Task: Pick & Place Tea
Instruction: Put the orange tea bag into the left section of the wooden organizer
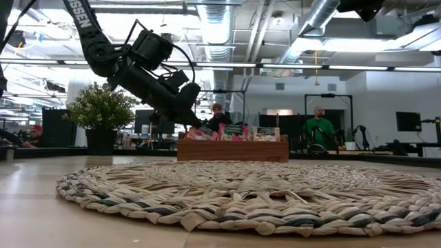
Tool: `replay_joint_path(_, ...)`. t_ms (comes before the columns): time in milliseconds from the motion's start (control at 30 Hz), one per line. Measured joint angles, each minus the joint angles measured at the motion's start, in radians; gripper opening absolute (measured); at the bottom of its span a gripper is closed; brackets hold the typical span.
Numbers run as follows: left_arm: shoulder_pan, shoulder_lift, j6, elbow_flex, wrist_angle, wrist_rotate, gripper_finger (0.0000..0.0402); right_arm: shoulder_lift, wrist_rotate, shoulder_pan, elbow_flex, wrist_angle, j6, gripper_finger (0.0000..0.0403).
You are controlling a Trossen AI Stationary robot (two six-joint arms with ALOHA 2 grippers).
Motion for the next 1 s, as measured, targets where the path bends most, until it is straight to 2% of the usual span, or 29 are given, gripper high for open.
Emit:
replay_joint_path(300, 0.000, 0.000, 0.072, 0.029, -0.001, -0.002, 0.0000, 0.000, 0.001, 0.000, 0.000, 0.010, 0.000, 0.0071)
replay_joint_path(733, 0.000, 0.000, 0.073, 0.029, -0.061, -0.002, 0.0000, 0.000, 0.001, 0.000, 0.001, 0.010, 0.000, 0.0071)
replay_joint_path(1000, 0.000, 0.000, 0.099, 0.029, -0.069, -0.037, 0.0000, 0.000, 0.001, 0.000, 0.001, 0.010, 0.000, 0.0071)
